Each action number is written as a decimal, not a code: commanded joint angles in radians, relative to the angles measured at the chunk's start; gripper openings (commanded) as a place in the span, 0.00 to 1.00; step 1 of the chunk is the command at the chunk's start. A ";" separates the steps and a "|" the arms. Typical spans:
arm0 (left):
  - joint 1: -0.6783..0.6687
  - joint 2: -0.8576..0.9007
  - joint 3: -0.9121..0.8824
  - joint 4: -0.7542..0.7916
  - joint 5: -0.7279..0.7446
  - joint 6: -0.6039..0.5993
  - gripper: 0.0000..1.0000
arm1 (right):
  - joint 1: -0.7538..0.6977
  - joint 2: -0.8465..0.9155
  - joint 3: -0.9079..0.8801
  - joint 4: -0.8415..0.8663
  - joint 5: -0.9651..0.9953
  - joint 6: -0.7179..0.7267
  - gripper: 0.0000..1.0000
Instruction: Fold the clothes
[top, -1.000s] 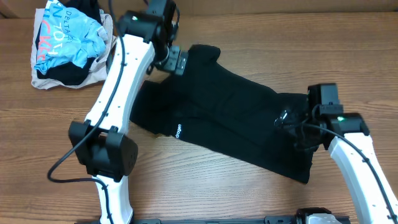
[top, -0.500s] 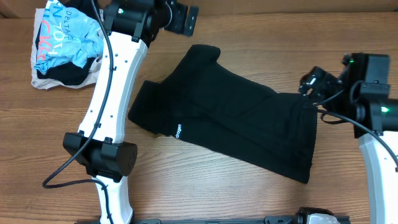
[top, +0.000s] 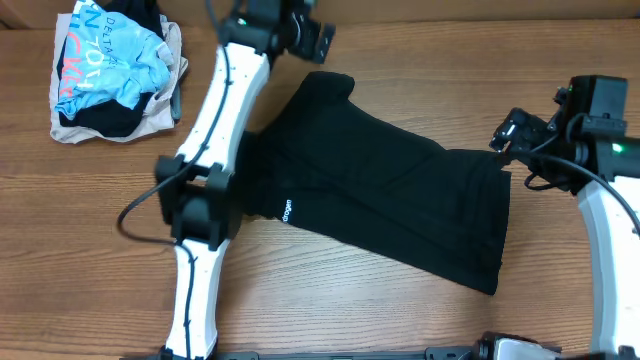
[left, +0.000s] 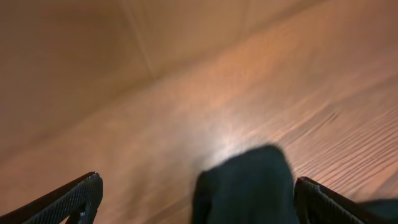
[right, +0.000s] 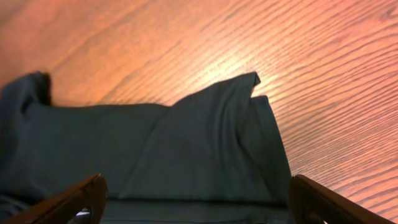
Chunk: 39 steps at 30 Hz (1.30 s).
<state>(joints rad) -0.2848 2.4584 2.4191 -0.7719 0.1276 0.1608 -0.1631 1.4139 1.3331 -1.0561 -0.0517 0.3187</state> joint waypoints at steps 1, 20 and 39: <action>-0.013 0.055 0.003 0.022 0.039 0.027 1.00 | -0.003 0.029 0.015 0.005 0.010 -0.013 0.97; -0.021 0.224 0.002 0.035 0.145 0.002 0.86 | -0.003 0.085 0.014 0.010 0.044 -0.013 0.97; -0.024 0.227 0.189 0.006 0.215 -0.020 0.04 | -0.003 0.096 0.014 0.062 0.043 -0.013 0.95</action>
<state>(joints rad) -0.3016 2.6709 2.5423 -0.7475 0.2783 0.1528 -0.1631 1.5013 1.3331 -1.0069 -0.0185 0.3134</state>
